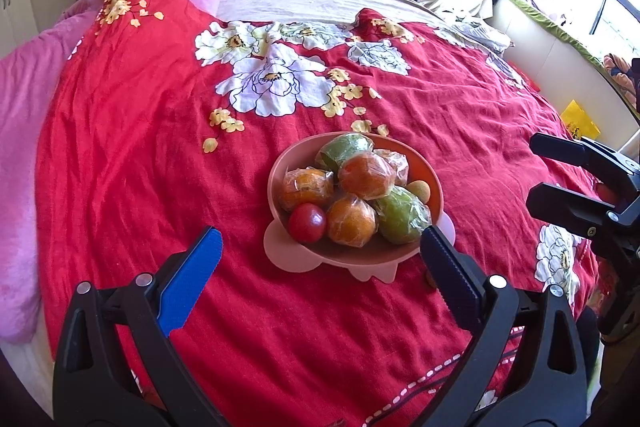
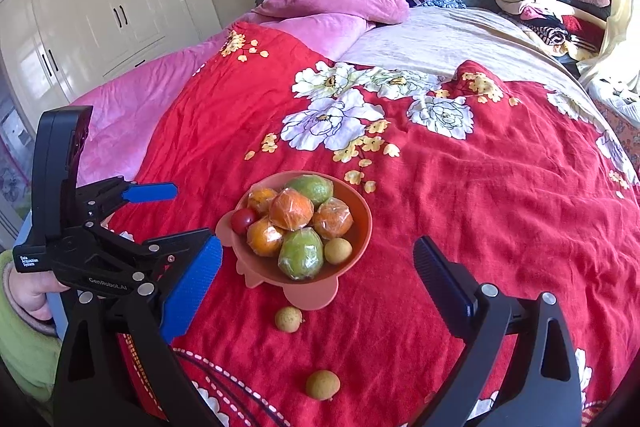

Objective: Organize fruits
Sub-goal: 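Lift both open tools away from the bowl toward the brown fruits, then grasp a brown fruit with the left tool while the right tool grasps another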

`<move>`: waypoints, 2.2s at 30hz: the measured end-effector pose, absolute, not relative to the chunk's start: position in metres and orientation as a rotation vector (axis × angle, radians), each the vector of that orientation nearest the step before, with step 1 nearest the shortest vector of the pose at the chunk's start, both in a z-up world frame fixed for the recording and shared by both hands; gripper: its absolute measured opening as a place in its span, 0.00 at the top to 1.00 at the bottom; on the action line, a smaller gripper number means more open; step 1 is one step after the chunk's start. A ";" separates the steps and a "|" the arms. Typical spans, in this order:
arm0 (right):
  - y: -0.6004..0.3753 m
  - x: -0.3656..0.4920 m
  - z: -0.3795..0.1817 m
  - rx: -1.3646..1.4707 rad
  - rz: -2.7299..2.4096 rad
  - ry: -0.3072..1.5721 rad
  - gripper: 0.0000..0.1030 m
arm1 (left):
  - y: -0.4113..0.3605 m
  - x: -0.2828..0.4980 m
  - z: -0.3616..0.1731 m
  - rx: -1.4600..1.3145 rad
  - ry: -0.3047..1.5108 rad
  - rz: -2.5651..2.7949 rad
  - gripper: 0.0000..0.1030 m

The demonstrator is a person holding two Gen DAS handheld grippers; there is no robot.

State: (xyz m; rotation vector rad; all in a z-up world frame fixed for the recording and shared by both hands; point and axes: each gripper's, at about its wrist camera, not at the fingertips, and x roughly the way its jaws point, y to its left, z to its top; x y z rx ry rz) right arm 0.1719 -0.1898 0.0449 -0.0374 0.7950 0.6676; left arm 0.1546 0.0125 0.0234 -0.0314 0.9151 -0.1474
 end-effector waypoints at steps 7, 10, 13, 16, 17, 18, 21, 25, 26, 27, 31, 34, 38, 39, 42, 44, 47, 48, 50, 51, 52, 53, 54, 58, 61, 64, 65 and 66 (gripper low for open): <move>-0.198 0.160 0.038 -0.051 0.657 0.813 0.06 | 0.006 0.146 0.023 -0.025 0.917 -0.158 0.10; -0.200 0.155 0.035 -0.059 0.648 0.818 0.06 | 0.002 0.145 0.023 -0.019 0.918 -0.164 0.10; -0.201 0.150 0.032 -0.062 0.646 0.822 0.06 | -0.001 0.142 0.023 -0.014 0.919 -0.172 0.10; -0.202 0.146 0.030 -0.067 0.647 0.826 0.06 | -0.005 0.140 0.023 -0.009 0.919 -0.177 0.10; -0.203 0.145 0.029 -0.067 0.645 0.828 0.06 | -0.005 0.139 0.023 -0.008 0.919 -0.179 0.10; -0.203 0.144 0.028 -0.067 0.644 0.831 0.06 | -0.007 0.138 0.023 -0.007 0.921 -0.180 0.10; -0.205 0.140 0.024 -0.075 0.641 0.839 0.06 | -0.008 0.136 0.022 -0.007 0.923 -0.184 0.10; -0.206 0.133 0.017 -0.092 0.632 0.848 0.06 | -0.010 0.133 0.021 -0.005 0.923 -0.188 0.10; -0.207 0.132 0.016 -0.093 0.633 0.851 0.06 | -0.011 0.132 0.021 -0.006 0.922 -0.189 0.10; -0.208 0.131 0.014 -0.095 0.632 0.854 0.06 | -0.011 0.131 0.020 -0.008 0.924 -0.190 0.10; -0.209 0.124 0.007 -0.131 0.619 0.861 0.06 | -0.011 0.128 0.018 -0.018 0.931 -0.202 0.10; -0.210 0.120 0.001 -0.152 0.610 0.867 0.06 | -0.012 0.126 0.016 -0.037 0.938 -0.223 0.10; -0.211 0.116 -0.007 -0.166 0.603 0.881 0.06 | -0.016 0.123 0.010 -0.033 0.958 -0.236 0.10; -0.211 0.115 -0.009 -0.169 0.602 0.883 0.06 | -0.017 0.122 0.008 -0.035 0.964 -0.240 0.10; -0.212 0.114 -0.015 -0.168 0.596 0.893 0.06 | -0.021 0.119 0.002 -0.038 0.978 -0.252 0.10; -0.212 0.113 -0.019 -0.166 0.593 0.899 0.06 | -0.023 0.118 -0.001 -0.041 0.986 -0.257 0.10; -0.211 0.110 -0.024 -0.165 0.599 0.908 0.07 | -0.028 0.116 -0.006 -0.043 0.999 -0.284 0.10; -0.210 0.110 -0.026 -0.165 0.604 0.914 0.07 | -0.030 0.116 -0.007 -0.044 1.002 -0.295 0.10; -0.207 0.109 -0.029 -0.173 0.614 0.925 0.10 | -0.034 0.116 -0.009 -0.042 1.005 -0.310 0.11; -0.206 0.108 -0.031 -0.176 0.623 0.930 0.21 | -0.037 0.116 -0.010 -0.040 1.009 -0.322 0.12; -0.204 0.109 -0.033 -0.177 0.637 0.941 0.26 | -0.039 0.116 -0.011 -0.038 1.012 -0.331 0.14; -0.203 0.109 -0.034 -0.179 0.640 0.947 0.31 | -0.041 0.116 -0.012 -0.035 1.014 -0.336 0.16; -0.201 0.109 -0.036 -0.182 0.643 0.953 0.33 | -0.043 0.117 -0.013 -0.032 1.018 -0.343 0.17; -0.197 0.112 -0.044 -0.179 0.658 0.977 0.54 | -0.049 0.121 -0.018 -0.031 1.031 -0.364 0.27; -0.197 0.115 -0.048 -0.179 0.659 0.984 0.65 | -0.052 0.126 -0.024 -0.043 1.050 -0.394 0.38; -0.199 0.117 -0.050 -0.169 0.666 0.987 0.73 | -0.057 0.130 -0.028 -0.040 1.061 -0.406 0.43; -0.200 0.117 -0.050 -0.168 0.670 0.987 0.76 | -0.059 0.132 -0.030 -0.039 1.065 -0.412 0.47; -0.200 0.118 -0.049 -0.164 0.674 0.987 0.76 | -0.061 0.134 -0.031 -0.040 1.068 -0.416 0.48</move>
